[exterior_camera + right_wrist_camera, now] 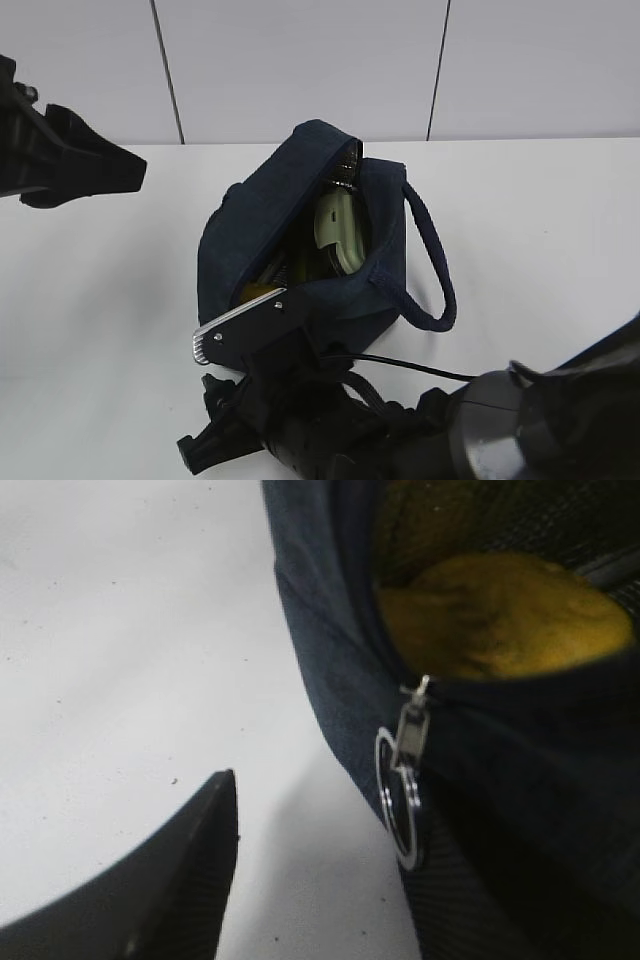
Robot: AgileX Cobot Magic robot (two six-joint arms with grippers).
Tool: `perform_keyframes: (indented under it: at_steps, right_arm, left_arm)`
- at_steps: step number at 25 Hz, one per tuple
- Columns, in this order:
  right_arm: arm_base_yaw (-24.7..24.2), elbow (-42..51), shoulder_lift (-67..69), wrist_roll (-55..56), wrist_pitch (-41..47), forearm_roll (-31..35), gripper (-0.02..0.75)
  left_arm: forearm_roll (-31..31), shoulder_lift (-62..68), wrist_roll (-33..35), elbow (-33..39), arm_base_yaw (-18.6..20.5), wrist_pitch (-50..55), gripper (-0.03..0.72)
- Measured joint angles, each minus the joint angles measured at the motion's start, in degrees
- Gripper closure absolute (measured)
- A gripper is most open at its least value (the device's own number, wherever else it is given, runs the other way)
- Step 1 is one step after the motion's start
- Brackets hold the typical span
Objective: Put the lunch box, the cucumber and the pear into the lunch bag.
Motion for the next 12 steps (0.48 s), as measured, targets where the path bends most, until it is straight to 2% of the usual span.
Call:
perform_keyframes:
  at_steps: [8,12]
  right_arm:
    - [0.00,0.00,0.00,-2.06,-0.99,1.16,0.335]
    - [0.00,0.00,0.00,-2.19,-1.49,1.44,0.419]
  left_arm:
    - [0.00,0.00,0.00,0.00,0.00,0.00,0.442]
    - [0.00,0.00,0.00,0.00,0.00,0.00,0.442]
